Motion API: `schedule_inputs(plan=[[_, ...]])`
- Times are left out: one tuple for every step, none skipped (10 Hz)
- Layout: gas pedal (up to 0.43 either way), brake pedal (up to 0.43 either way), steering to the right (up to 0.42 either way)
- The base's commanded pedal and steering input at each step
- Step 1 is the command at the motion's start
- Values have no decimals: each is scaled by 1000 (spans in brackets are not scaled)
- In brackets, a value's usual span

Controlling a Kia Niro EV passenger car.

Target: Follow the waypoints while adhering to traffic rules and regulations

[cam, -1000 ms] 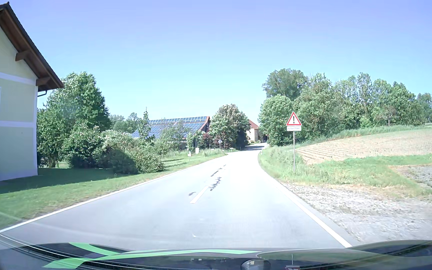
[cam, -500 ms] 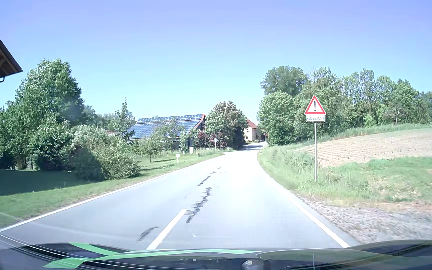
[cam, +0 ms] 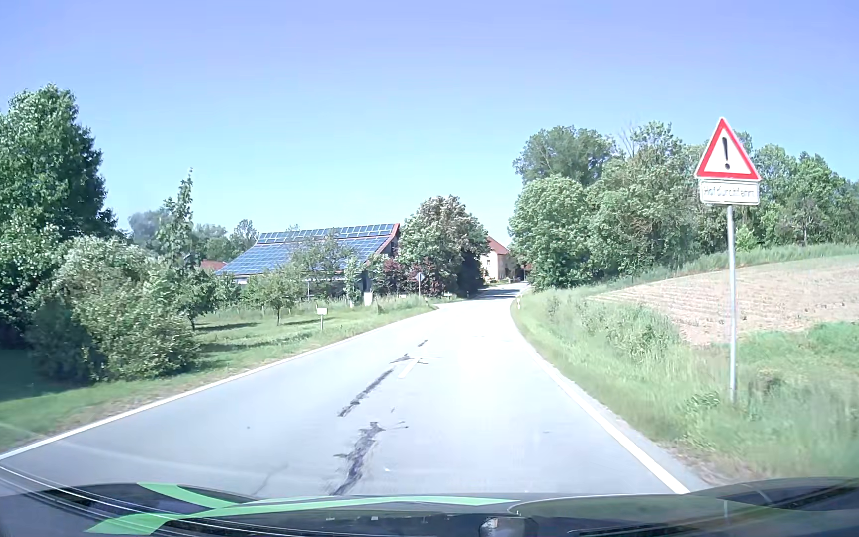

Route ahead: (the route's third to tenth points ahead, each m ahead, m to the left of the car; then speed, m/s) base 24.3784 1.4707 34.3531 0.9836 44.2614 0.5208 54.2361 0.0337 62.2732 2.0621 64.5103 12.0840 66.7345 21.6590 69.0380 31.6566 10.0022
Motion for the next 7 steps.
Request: schedule_inputs(plan=[[98, 0, 7], [98, 0, 7], [98, 0, 6], [87, 0, 6], [67, 0, 5], [67, 0, 5], [67, 0, 5]])
